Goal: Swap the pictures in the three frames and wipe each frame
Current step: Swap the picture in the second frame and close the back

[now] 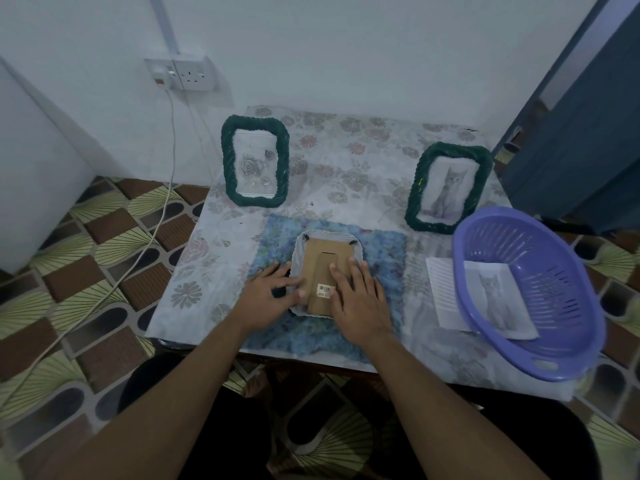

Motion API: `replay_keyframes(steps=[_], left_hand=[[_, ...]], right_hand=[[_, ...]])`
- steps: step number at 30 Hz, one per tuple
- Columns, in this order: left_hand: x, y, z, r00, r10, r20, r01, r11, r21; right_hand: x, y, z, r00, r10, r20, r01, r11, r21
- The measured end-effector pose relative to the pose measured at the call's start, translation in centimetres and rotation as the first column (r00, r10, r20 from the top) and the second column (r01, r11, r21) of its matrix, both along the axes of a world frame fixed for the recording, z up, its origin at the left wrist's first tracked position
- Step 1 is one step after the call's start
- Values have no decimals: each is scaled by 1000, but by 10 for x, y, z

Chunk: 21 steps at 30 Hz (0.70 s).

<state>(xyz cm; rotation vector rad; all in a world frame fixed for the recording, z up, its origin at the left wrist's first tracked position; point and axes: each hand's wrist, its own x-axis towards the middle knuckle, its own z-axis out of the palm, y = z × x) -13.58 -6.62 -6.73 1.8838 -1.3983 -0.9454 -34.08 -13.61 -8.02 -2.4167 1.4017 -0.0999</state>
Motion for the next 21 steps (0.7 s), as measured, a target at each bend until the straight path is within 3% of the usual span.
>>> replay_keyframes(steps=[3,7,11,14,21], left_hand=[[-4,-3,6,980,143,-139,-148,989,-25],[-17,-1,-1,971,82,223,-71,996,-56],[-40,7,-9,858,-65,510,63,998,22],[-45,11,-16,798,-94,595,73,996,60],[-45,10,-18,791,-60,608,52,998,31]], right_hand=[[0,-1,1,1000,4,-1,-4,1000,1],[0,-1,1,1000,9,-1,-9,1000,-2],[-1,-2,0,1000,8,10,-8,1000,-9],[-1,-3,1,1000,10,19,-10,1000,13],[0,-6,5,998,-14,67,6,993,118]])
